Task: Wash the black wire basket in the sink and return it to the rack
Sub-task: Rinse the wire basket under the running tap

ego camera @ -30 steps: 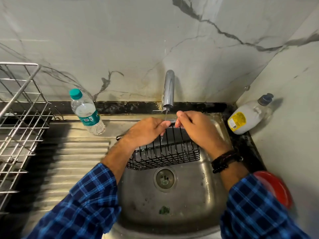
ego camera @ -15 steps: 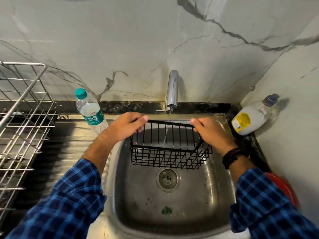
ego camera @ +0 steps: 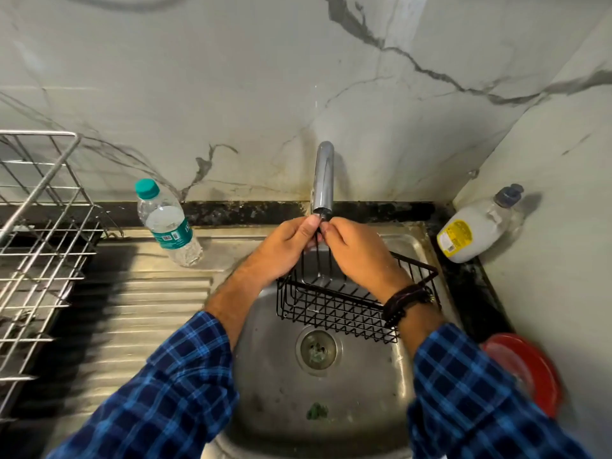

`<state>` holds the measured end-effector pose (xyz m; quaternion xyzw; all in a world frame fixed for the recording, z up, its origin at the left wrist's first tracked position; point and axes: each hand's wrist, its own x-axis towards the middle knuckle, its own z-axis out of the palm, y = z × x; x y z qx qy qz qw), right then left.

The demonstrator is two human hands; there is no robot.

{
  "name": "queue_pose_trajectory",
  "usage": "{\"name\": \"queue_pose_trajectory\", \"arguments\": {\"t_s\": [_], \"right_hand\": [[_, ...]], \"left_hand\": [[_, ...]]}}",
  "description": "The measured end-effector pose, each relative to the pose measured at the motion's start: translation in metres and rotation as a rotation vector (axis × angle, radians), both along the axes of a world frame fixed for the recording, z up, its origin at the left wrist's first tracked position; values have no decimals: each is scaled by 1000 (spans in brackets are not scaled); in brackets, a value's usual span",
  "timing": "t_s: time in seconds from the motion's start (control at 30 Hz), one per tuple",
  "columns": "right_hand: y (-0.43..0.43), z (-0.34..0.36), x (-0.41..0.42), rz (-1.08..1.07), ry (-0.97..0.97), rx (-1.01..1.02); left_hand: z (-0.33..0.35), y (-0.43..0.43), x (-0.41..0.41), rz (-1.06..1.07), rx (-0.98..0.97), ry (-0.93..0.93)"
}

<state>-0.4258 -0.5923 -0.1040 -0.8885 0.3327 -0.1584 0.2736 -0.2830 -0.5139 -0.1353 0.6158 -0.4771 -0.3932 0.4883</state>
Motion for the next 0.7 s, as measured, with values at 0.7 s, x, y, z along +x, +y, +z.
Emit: {"name": "queue_pose_trajectory", "arguments": {"t_s": [0.7], "right_hand": [[7, 19, -5, 150, 264, -121]], "left_hand": [[1, 17, 18, 94, 102, -125]]}}
